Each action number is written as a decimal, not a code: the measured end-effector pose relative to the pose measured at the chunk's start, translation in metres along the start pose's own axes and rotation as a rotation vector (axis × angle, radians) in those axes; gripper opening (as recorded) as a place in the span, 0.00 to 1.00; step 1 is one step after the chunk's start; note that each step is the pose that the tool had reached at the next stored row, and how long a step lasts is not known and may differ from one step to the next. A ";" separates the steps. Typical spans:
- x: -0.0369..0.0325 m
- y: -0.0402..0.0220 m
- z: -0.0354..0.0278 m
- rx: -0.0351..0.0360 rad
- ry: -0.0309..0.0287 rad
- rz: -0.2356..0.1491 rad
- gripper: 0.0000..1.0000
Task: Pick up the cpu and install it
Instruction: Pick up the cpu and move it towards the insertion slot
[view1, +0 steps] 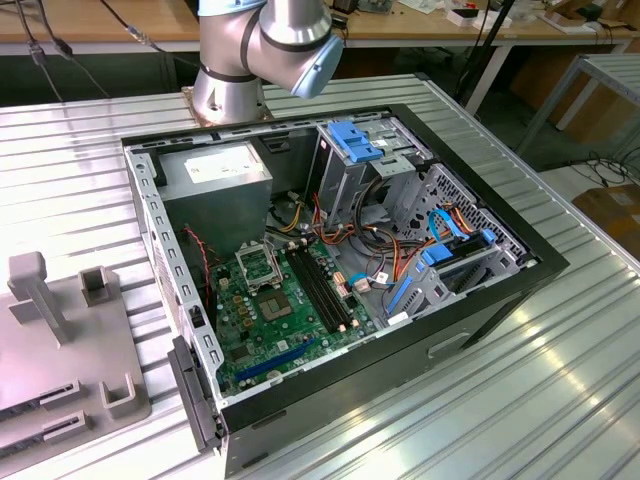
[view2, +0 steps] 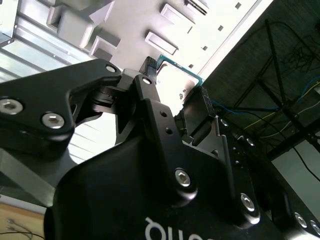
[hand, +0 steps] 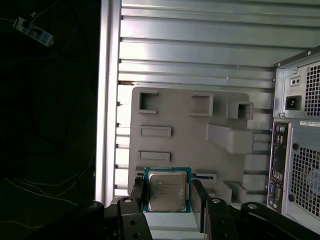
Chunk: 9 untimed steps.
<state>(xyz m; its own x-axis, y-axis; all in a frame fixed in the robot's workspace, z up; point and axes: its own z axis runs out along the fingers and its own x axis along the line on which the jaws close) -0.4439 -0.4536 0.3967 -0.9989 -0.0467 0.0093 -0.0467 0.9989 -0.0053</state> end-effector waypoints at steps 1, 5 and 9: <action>-0.0013 -0.0001 0.0000 0.0000 0.0002 0.000 0.47; -0.0072 -0.0004 -0.0001 0.0000 0.0006 0.000 0.47; -0.0128 -0.0008 -0.0001 -0.0001 0.0010 0.001 0.47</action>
<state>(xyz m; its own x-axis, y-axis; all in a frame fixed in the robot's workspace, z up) -0.4311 -0.4538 0.3967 -0.9989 -0.0459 0.0103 -0.0460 0.9989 -0.0052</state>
